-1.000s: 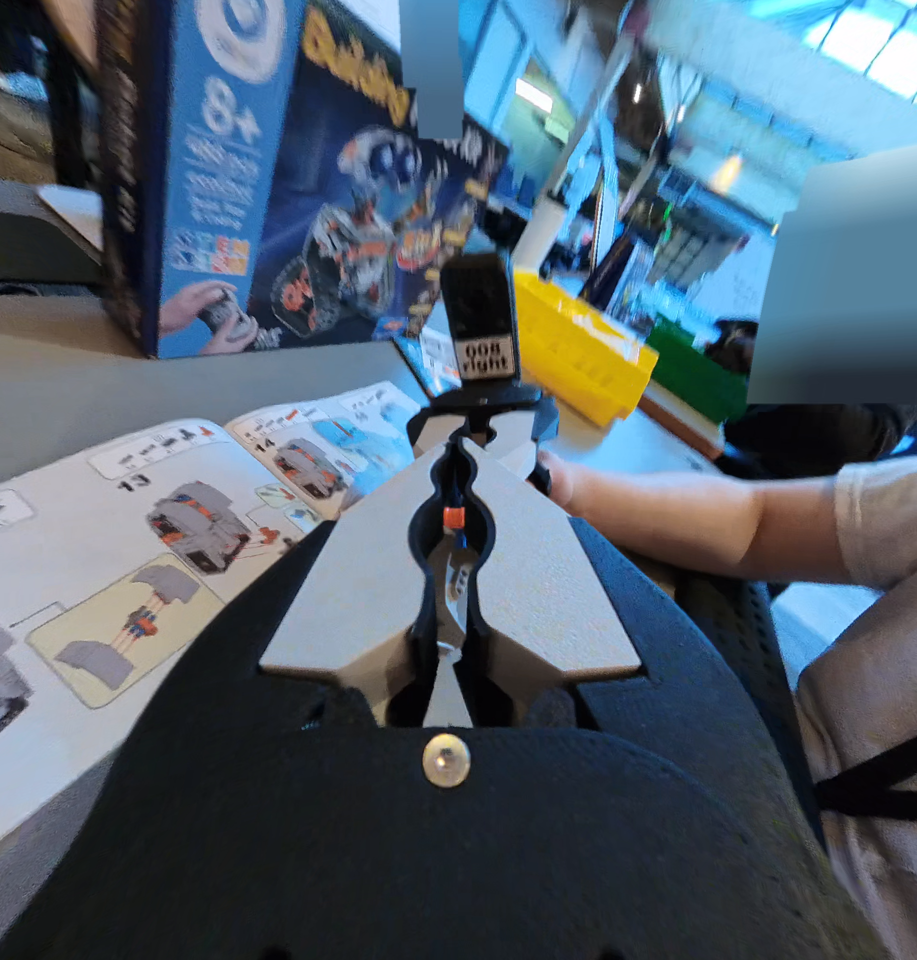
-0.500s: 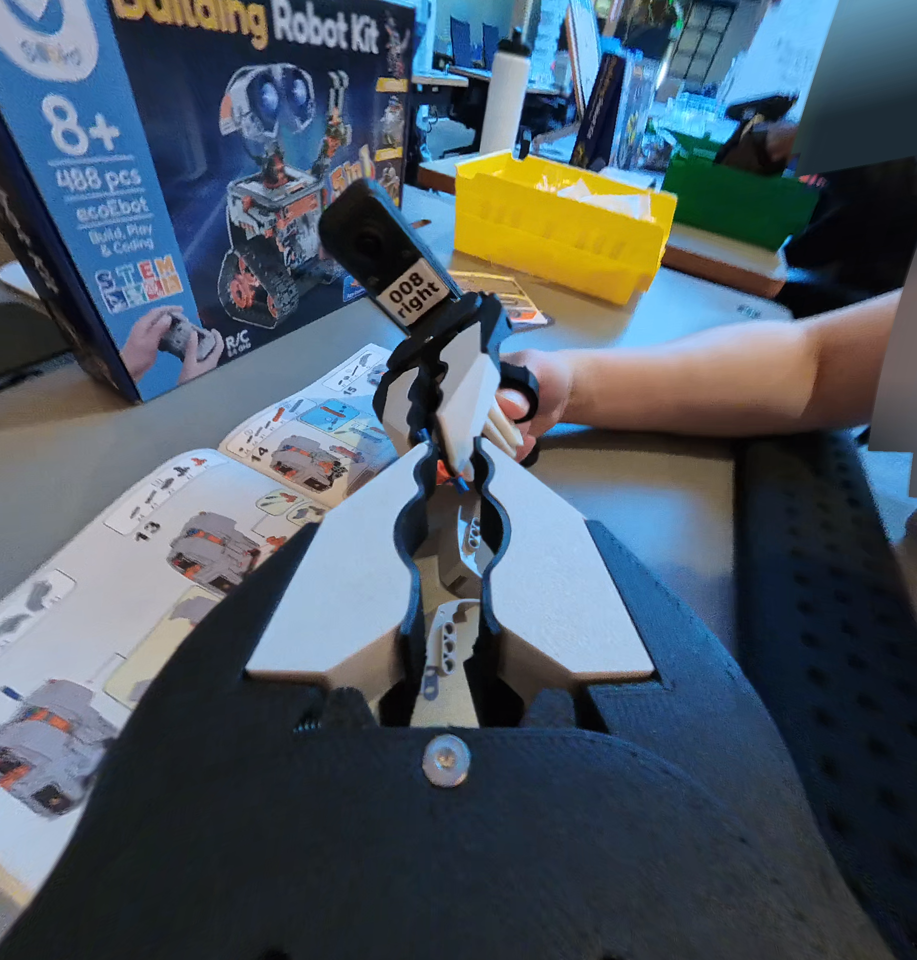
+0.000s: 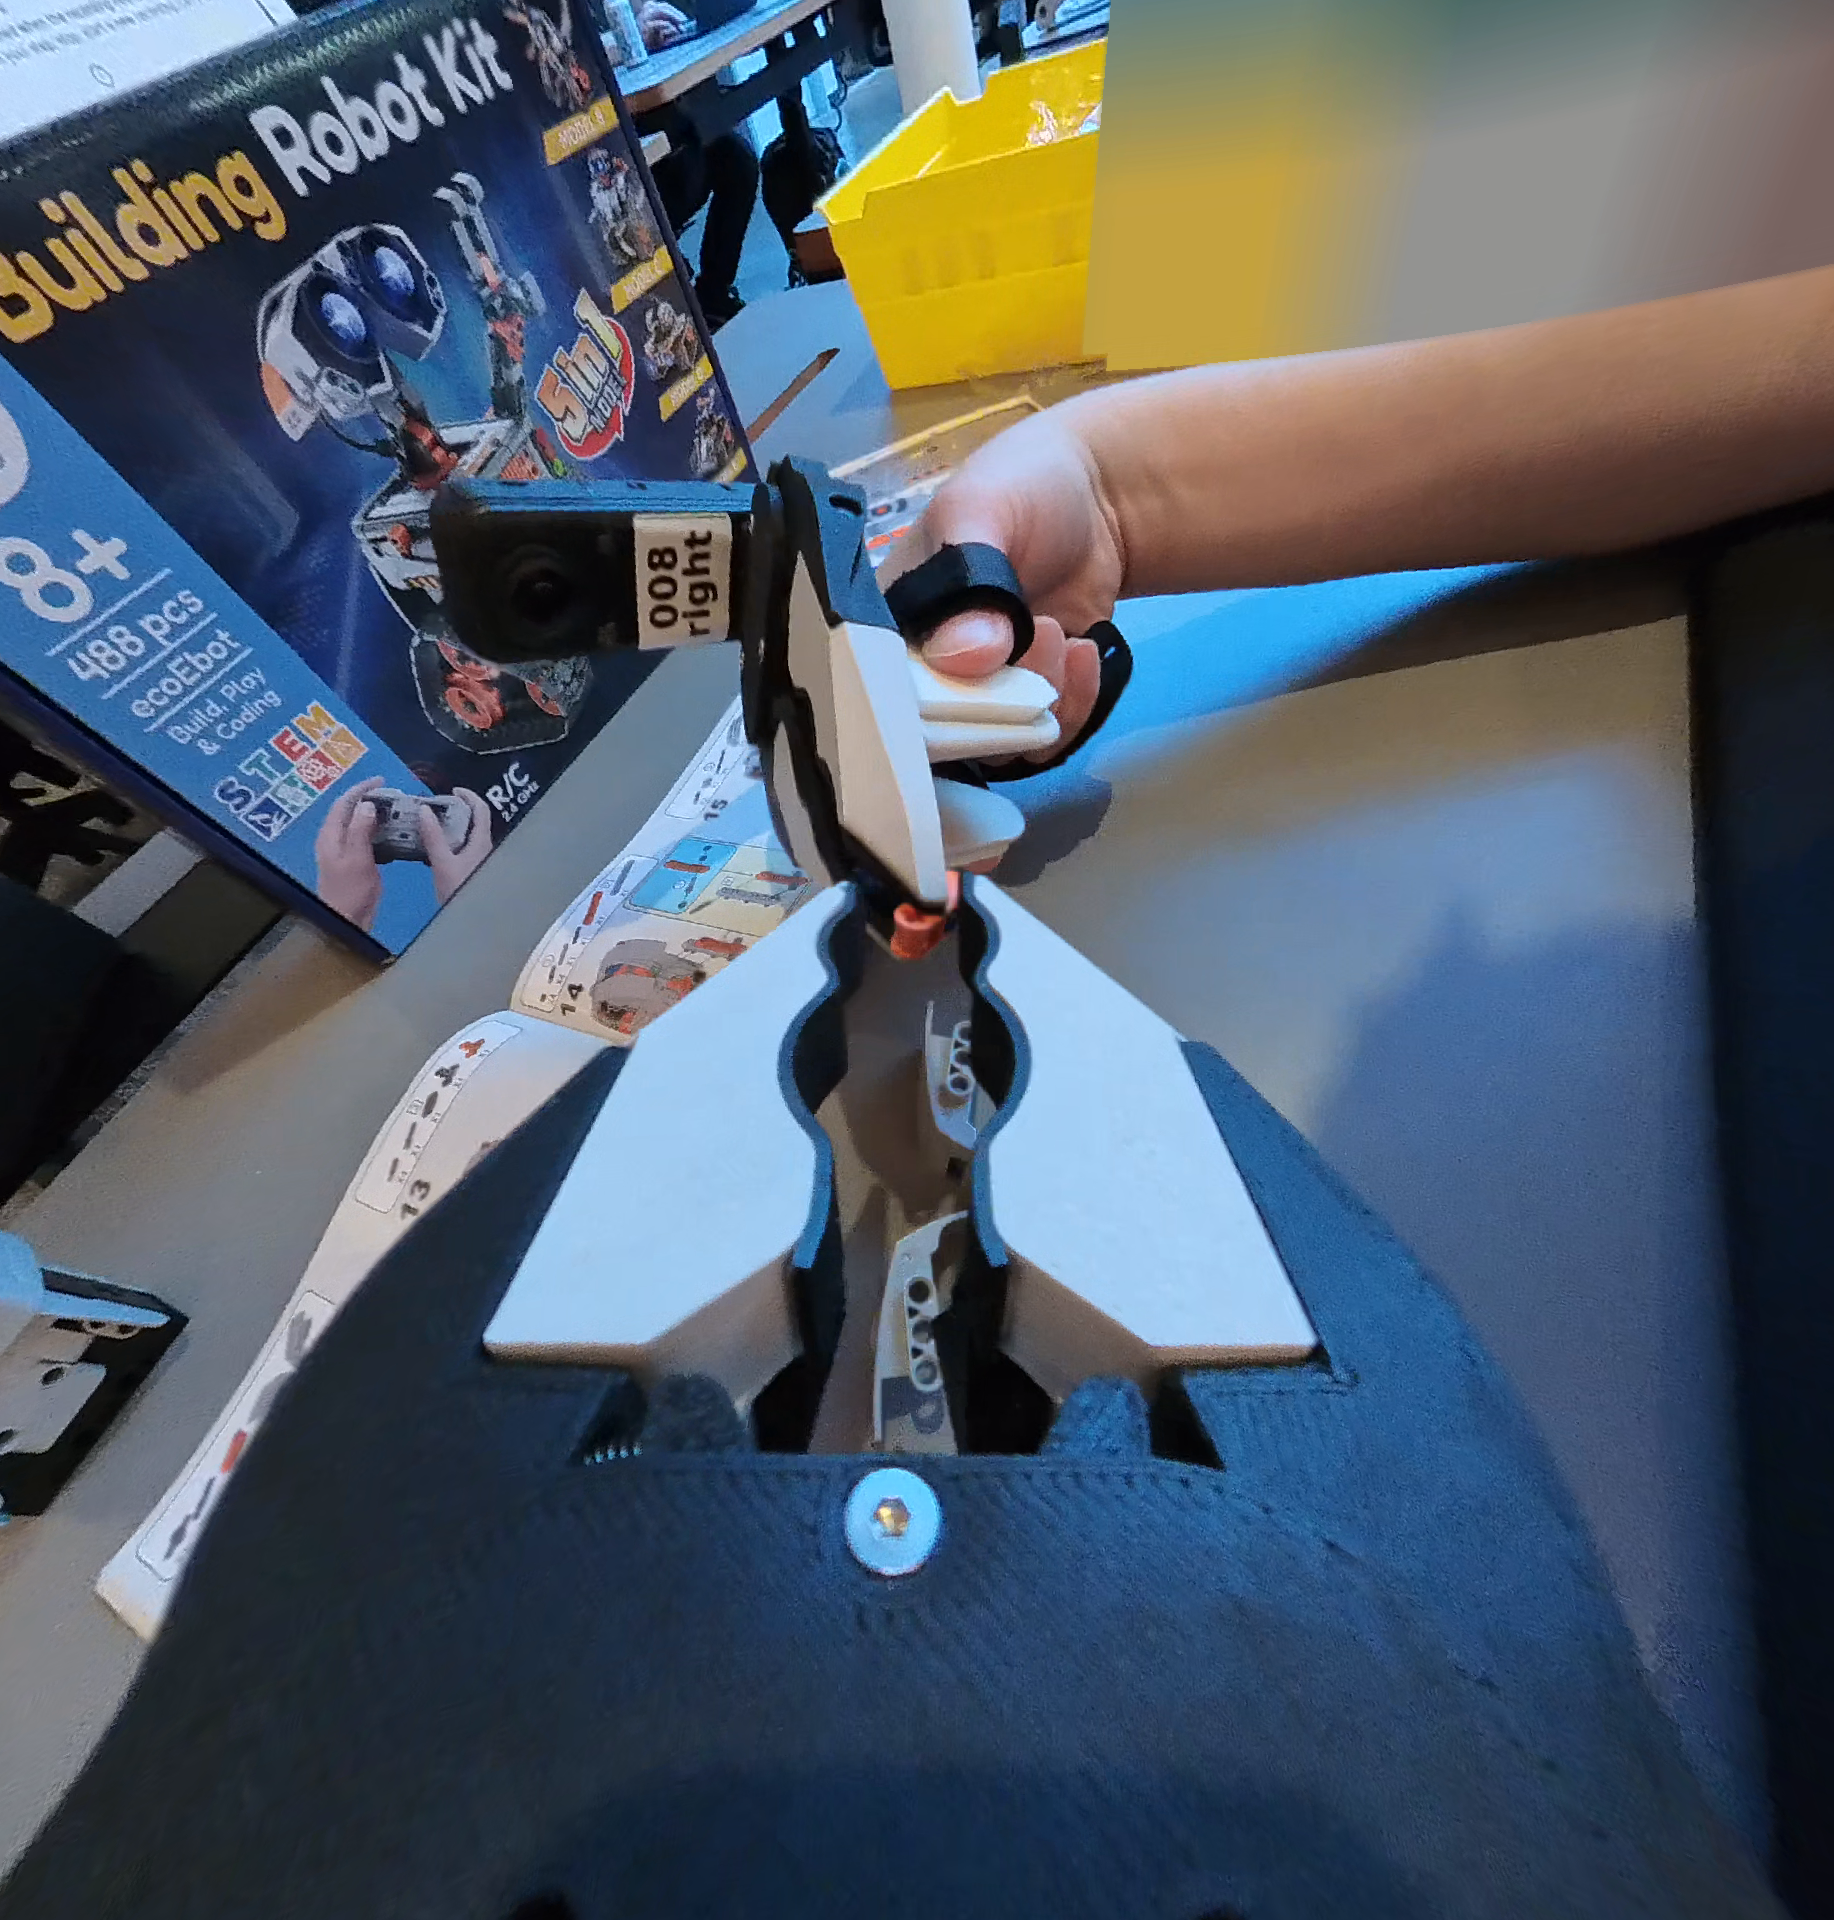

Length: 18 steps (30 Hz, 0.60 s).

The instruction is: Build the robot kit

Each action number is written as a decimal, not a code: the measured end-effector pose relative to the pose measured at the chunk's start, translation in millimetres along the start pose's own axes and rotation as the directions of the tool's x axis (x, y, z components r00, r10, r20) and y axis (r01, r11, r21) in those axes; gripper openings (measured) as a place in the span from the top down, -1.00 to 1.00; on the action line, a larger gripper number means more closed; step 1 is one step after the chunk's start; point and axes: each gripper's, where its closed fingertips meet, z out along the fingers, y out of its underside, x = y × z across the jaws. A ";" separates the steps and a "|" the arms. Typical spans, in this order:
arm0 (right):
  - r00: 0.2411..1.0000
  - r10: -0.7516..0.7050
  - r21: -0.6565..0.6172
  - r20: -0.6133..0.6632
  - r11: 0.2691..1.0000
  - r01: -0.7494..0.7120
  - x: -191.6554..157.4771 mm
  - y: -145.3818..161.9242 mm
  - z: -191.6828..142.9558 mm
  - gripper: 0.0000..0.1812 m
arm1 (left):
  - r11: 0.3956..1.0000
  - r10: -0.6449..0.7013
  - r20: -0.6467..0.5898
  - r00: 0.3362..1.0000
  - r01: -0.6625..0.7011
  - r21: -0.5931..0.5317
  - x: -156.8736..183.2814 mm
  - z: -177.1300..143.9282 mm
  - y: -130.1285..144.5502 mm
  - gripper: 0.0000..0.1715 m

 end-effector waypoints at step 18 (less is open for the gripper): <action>1.000 0.026 -0.046 -0.013 0.999 -0.027 -12.6 5.1 -5.0 0.93 | 0.997 0.073 0.030 0.997 -0.074 0.012 5.9 6.1 -4.7 0.83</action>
